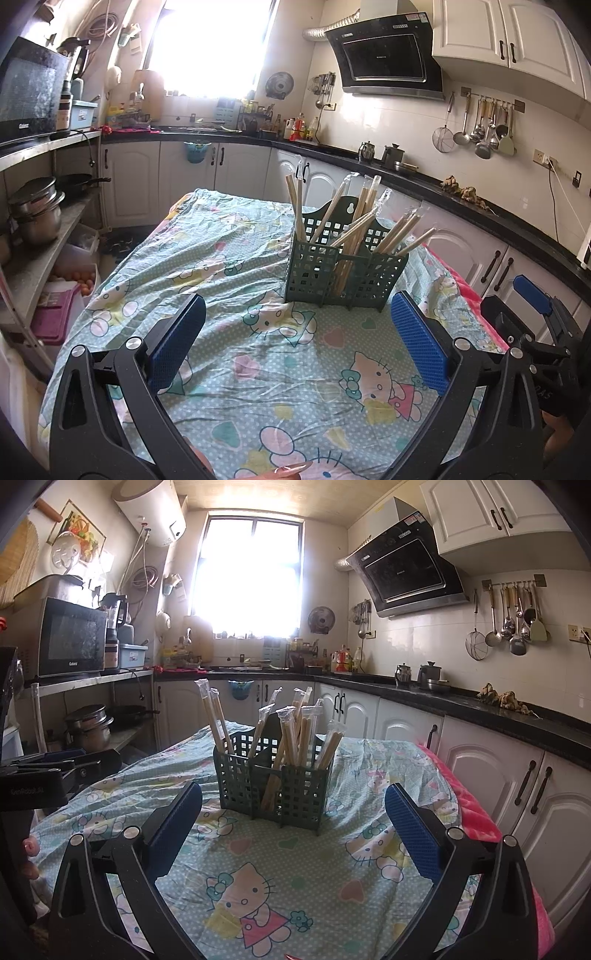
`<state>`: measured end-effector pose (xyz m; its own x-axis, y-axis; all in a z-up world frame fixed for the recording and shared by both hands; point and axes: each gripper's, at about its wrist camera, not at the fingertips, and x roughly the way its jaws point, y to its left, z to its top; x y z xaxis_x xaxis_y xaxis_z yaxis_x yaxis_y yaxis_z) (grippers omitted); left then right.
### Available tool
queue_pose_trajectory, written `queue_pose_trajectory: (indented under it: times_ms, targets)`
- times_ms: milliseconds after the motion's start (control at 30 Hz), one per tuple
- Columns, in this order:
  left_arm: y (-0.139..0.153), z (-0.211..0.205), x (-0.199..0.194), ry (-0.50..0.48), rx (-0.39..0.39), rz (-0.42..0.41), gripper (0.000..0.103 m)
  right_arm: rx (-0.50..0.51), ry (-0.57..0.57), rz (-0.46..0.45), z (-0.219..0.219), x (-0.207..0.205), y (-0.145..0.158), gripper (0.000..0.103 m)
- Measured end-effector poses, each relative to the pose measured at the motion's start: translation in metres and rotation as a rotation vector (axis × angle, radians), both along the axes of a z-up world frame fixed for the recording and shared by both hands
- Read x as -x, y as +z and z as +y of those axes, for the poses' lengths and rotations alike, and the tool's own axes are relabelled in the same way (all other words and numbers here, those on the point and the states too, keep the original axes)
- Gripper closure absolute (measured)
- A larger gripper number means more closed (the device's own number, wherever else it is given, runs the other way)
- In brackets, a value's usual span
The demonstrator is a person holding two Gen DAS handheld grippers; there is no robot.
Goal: Organize utensils
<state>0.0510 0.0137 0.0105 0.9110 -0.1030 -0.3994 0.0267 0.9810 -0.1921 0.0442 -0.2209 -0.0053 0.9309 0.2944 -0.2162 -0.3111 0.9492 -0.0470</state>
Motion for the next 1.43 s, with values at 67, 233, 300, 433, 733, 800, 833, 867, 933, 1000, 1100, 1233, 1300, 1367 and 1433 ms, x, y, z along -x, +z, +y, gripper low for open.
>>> queue_pose_trajectory:
  times_ms: [67,233,300,433,733,800,833,867,933,1000,1100,1233,1300,1367,1433]
  targets:
    - [0.0,0.0,0.0,0.0,0.0,-0.001,0.011,-0.002,0.0,-0.002,0.0,0.0,0.0,0.006]
    - [0.0,0.0,0.0,-0.001,-0.001,-0.001,0.011,0.0,0.002,0.0,0.0,0.0,0.0,0.006]
    - [0.0,0.0,0.0,0.0,-0.001,-0.001,0.011,-0.001,0.002,-0.001,0.0,0.0,0.0,0.006]
    - [0.0,0.002,-0.001,0.001,-0.002,-0.004,0.011,0.0,0.002,-0.001,0.0,0.0,0.0,0.006]
    - [0.0,0.001,-0.001,-0.003,-0.002,-0.002,0.011,-0.003,0.001,-0.003,0.0,0.0,0.001,0.006]
    - [0.0,0.003,-0.001,0.004,-0.01,-0.01,0.011,-0.005,0.002,-0.001,0.0,0.0,0.001,0.006]
    - [0.0,0.002,-0.001,0.004,-0.013,-0.013,0.011,-0.005,0.0,0.0,0.0,0.0,0.001,0.006]
    - [-0.001,0.002,-0.001,0.001,-0.012,-0.014,0.011,-0.01,-0.002,0.003,-0.001,0.0,0.0,0.006]
    - [-0.003,0.006,-0.003,-0.007,0.017,-0.008,0.011,-0.014,-0.007,0.018,-0.003,-0.003,0.001,0.006]
    - [-0.006,0.012,-0.009,0.022,0.036,0.027,0.011,-0.026,-0.027,0.034,-0.009,-0.008,0.002,0.006]
    - [-0.012,0.02,-0.02,0.084,0.003,0.08,0.011,-0.033,-0.095,0.084,-0.025,-0.026,0.002,0.006]
    - [-0.022,0.064,-0.051,0.178,0.015,0.179,0.011,0.005,-0.206,0.211,-0.053,-0.073,-0.008,0.006]
    - [-0.032,0.09,-0.078,0.231,-0.006,0.244,0.011,0.002,-0.267,0.297,-0.073,-0.106,-0.018,0.006]
    - [-0.047,0.112,-0.108,0.299,-0.046,0.329,0.011,0.057,-0.307,0.433,-0.087,-0.146,-0.038,0.006]
    - [-0.067,0.129,-0.137,0.35,-0.065,0.416,0.011,0.074,-0.362,0.533,-0.103,-0.181,-0.059,0.006]
